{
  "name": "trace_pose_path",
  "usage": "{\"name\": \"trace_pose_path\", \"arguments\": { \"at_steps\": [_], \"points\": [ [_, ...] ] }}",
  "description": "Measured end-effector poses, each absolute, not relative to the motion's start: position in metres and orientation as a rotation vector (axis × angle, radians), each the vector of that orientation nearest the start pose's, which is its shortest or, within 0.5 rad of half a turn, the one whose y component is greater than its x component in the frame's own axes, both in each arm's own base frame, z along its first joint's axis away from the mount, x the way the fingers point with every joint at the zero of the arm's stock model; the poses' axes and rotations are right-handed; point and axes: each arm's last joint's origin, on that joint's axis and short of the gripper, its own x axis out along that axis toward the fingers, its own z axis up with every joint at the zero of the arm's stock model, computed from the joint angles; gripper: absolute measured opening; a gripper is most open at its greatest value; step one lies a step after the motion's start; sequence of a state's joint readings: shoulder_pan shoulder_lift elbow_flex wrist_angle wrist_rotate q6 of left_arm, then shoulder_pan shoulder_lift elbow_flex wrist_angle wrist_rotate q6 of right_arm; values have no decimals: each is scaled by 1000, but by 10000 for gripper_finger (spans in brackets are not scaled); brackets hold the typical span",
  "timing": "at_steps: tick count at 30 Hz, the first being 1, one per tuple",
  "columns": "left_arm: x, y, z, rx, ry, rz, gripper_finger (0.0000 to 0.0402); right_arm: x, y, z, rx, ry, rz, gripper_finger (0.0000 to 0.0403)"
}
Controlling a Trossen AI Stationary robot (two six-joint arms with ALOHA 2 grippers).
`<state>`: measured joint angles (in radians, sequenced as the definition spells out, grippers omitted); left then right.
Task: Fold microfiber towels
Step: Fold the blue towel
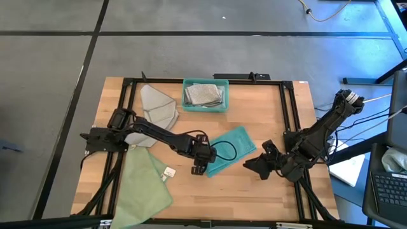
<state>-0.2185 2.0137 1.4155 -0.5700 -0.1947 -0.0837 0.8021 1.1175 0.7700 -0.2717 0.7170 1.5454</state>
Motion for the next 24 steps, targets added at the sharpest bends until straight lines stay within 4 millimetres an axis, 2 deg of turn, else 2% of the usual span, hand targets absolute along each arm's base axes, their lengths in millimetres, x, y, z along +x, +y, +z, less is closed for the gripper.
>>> {"name": "trace_pose_path", "arguments": {
  "at_steps": [7,15,21,24],
  "points": [
    [399,-80,162,207,1145,83,151,172,151,262,1132,391,-276,192],
    [399,-81,162,201,1152,49,151,172,150,262,1128,371,-289,192],
    [396,-93,161,215,1157,16,151,172,150,262,1127,371,-289,192],
    [397,-96,153,228,1167,32,151,172,150,262,1128,371,-289,192]
  ]
}}
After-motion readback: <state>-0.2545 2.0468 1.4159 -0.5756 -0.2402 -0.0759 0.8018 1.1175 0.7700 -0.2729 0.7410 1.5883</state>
